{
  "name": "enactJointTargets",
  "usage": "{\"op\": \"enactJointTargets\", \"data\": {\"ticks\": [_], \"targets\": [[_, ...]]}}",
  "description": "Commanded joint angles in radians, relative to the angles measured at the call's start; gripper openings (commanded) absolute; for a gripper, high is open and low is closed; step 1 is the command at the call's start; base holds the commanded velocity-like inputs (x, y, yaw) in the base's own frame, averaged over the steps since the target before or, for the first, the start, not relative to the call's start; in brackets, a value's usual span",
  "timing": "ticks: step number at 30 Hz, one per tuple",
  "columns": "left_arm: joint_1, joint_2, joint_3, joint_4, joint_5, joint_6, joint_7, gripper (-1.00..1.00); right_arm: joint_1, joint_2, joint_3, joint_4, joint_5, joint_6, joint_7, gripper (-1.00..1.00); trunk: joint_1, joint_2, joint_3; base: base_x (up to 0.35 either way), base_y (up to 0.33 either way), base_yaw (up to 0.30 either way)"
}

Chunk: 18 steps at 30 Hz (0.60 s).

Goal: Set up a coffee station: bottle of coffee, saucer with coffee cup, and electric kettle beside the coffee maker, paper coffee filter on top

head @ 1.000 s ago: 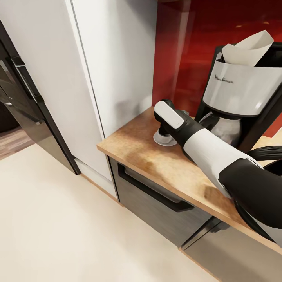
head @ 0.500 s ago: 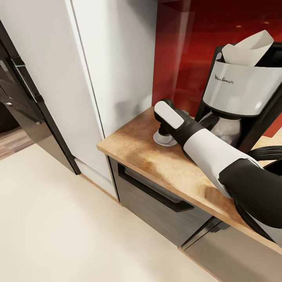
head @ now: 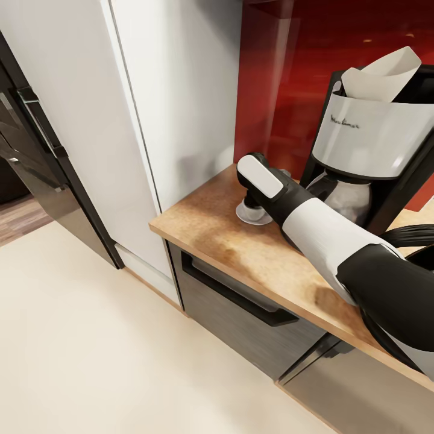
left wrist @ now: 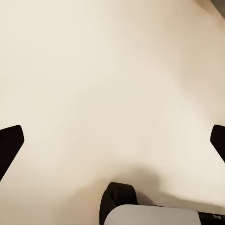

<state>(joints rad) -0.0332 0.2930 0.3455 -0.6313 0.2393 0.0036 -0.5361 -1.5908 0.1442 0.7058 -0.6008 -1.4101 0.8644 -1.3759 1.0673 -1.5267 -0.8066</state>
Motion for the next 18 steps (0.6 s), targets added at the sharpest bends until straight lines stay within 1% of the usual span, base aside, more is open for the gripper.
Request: {"op": "enactJointTargets", "data": {"ticks": [1,7,18], "targets": [[-0.001,0.0,0.001,0.001,0.005,0.0,-0.005,1.0,-0.001,0.0,0.005,-0.001,-0.01,0.01,-0.009,1.0,0.0,0.0,-0.001,0.0,0.0,0.0],[-0.001,0.0,0.002,0.0,0.005,0.0,-0.005,1.0,-0.001,-0.001,0.005,-0.001,-0.01,0.01,-0.009,1.0,0.0,0.0,0.003,0.0,0.0,0.0],[-0.001,0.0,0.002,0.0,0.005,0.0,-0.005,1.0,-0.001,-0.001,0.004,-0.001,-0.01,0.01,-0.009,1.0,0.0,0.0,0.019,0.0,0.0,0.0]]}}
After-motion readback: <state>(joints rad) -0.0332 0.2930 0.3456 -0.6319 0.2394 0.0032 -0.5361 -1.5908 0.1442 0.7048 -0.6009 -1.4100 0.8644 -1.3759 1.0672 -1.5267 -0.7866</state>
